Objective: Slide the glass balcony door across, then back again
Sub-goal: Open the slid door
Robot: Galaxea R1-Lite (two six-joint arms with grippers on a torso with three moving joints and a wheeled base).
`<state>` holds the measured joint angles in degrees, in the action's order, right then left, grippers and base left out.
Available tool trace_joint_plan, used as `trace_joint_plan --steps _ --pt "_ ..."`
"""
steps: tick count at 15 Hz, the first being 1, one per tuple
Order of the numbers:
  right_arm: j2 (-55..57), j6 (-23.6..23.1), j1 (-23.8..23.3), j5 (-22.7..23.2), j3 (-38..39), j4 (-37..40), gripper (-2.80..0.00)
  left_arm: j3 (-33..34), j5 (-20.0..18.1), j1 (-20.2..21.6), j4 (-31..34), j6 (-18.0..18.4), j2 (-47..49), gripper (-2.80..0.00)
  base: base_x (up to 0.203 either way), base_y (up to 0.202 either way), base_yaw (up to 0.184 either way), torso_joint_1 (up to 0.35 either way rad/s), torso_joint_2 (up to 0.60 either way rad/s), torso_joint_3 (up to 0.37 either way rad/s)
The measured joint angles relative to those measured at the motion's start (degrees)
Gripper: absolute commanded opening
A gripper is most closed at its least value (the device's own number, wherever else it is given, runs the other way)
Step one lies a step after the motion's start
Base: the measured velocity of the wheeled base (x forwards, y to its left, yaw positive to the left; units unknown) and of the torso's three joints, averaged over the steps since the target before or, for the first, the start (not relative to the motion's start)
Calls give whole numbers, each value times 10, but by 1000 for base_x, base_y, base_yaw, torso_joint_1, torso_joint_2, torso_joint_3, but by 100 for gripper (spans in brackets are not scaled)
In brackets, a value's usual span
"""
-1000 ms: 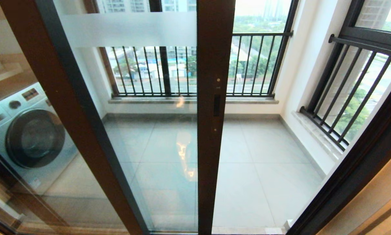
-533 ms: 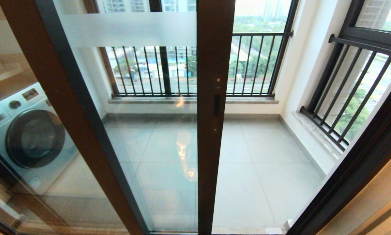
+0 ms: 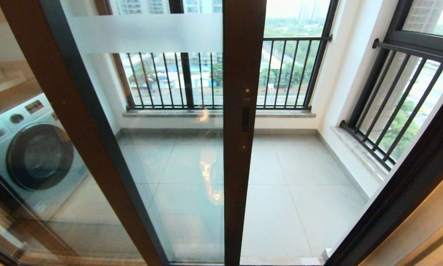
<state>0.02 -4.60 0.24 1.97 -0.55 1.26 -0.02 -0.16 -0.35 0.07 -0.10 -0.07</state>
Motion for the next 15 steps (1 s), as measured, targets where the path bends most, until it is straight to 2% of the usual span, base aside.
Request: trace_joint_plan --steps 4,5,7,12,14,15 --pt "0 0 0 0 0 0 -280 -16 -6 0 -13 17 0 -280 0 0 0 0 0 0" --pt "0 0 0 0 0 0 -280 -41 -22 0 -22 18 3 -280 0 0 0 0 0 0" --pt "0 0 0 0 0 0 -280 -100 -81 1 -27 18 33 -280 0 0 0 0 0 0" --pt "0 0 0 0 0 0 -280 -272 -195 1 -69 11 244 -280 0 0 0 0 0 0" --pt "0 0 0 0 0 0 -280 -342 -219 -14 -84 8 345 -280 0 0 0 0 0 0" --pt "0 0 0 0 0 0 -280 -375 -221 -36 -88 3 395 -280 0 0 0 0 0 0"
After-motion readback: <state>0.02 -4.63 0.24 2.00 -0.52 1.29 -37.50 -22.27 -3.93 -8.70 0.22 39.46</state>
